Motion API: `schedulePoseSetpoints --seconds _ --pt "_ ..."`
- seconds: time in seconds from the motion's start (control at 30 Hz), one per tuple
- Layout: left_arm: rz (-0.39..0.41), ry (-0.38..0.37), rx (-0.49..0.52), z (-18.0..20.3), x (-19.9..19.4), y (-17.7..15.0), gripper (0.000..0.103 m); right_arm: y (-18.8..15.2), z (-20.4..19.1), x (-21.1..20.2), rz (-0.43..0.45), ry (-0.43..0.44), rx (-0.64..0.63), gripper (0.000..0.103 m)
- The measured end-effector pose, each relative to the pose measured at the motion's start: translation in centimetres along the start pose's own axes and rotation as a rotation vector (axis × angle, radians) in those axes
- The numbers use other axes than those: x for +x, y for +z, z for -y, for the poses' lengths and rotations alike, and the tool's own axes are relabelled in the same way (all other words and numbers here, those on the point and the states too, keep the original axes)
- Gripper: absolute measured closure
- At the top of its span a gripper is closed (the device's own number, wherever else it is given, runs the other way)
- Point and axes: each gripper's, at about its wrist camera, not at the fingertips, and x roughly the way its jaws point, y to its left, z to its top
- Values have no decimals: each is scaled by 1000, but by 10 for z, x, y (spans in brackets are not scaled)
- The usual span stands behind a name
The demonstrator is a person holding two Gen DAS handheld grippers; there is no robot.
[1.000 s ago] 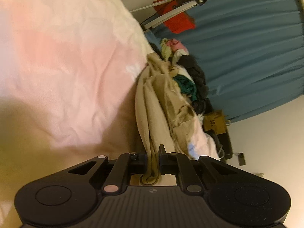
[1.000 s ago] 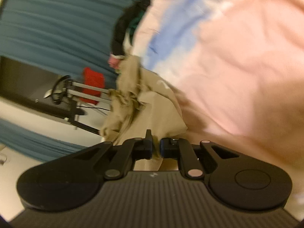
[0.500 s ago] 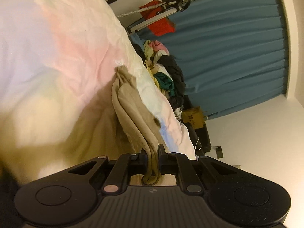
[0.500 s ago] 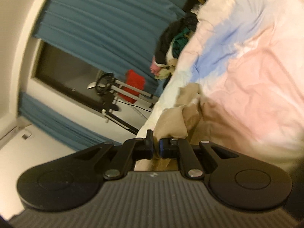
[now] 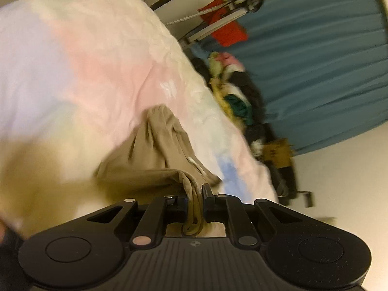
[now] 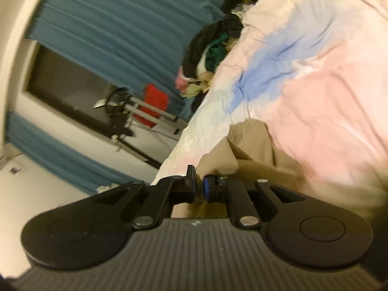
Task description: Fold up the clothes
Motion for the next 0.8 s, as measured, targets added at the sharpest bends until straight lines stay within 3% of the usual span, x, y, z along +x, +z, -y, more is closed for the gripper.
schedulePoseSetpoints --seconds 0.13,0.27,0.43,0.6,0.63,0.67,0.7,0.73,0.77,0.8 --pt "-52 103 29 23 64 45 90 29 -8 83 -35 -107 32 91" --pt "-75 126 59 23 113 75 90 46 1 146 -82 -165 29 91" --pt "-82 78 134 12 141 91 88 54 29 188 -123 -143 49 91" --pt "-101 -8 187 0 154 98 83 51 51 193 -151 -67 57 89" --pt "-87 -10 219 4 152 97 77 52 51 193 -157 -50 64 88" --pt "-70 -12 254 9 150 95 68 52 50 192 -162 -30 64 81" --pt "-53 -15 288 13 148 94 60 52 47 191 -166 0 49 62" --pt "-37 -17 322 18 146 92 44 51 42 189 -171 39 25 48" --pt "-20 -19 357 22 144 91 29 49 36 187 -177 78 -3 22" --pt "4 -19 391 26 139 87 22 45 29 183 -183 115 -33 16"
